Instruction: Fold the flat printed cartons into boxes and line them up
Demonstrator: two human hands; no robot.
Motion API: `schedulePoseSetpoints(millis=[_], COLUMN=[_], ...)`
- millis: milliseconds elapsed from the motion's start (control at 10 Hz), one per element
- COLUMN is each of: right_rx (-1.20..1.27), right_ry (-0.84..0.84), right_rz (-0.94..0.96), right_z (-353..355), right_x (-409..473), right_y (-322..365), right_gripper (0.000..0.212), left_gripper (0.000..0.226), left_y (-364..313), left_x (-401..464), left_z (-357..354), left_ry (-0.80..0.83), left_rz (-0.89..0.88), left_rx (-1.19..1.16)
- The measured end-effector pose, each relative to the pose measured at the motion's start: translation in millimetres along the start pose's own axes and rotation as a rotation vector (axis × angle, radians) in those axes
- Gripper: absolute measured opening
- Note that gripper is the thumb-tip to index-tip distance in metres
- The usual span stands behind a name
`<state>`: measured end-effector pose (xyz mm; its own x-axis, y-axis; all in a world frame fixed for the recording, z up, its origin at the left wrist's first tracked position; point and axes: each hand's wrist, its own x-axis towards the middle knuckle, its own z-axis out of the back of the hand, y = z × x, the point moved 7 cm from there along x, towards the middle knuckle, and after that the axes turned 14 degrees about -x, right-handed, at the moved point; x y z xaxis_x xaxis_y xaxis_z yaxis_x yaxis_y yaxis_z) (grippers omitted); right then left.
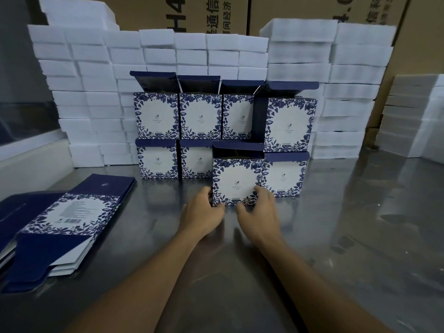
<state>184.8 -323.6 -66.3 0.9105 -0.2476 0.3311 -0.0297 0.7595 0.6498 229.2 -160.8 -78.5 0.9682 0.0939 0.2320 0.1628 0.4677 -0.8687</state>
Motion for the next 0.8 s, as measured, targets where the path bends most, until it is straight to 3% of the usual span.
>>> schedulePoseSetpoints(millis=[300,400,500,600,700,800], right_rx=[-0.164,-0.240,-0.249,-0.191,-0.026,0.107], right_ry=[0.103,0.165,0.187,0.140,0.083,0.093], right_rz=[0.054,0.081,0.070,0.031,-0.017,-0.013], right_z=[-17,-22,-21,-12,-1,12], right_x=[6,4,1,-3,-6,-19], right_y=[1,3,4,4,0,-5], right_gripper=[0.075,0.079,0.068,0.029,0.010,0.016], left_gripper=[0.036,0.038,0.040,0.010,0.006,0.008], left_y=[-4,-6,-4,-7,-13,-19], left_x=[14,9,3,-12,-30,-64], left_z=[-8,-7,2,10,17,32], left_ry=[0.017,0.018,-0.028,-0.011,0.049,0.093], left_rz=[-0.072,-0.079,-0.058,-0.107,-0.210,-0.287], left_rx=[0.281,0.246,0.134,0.113,0.211,0.240])
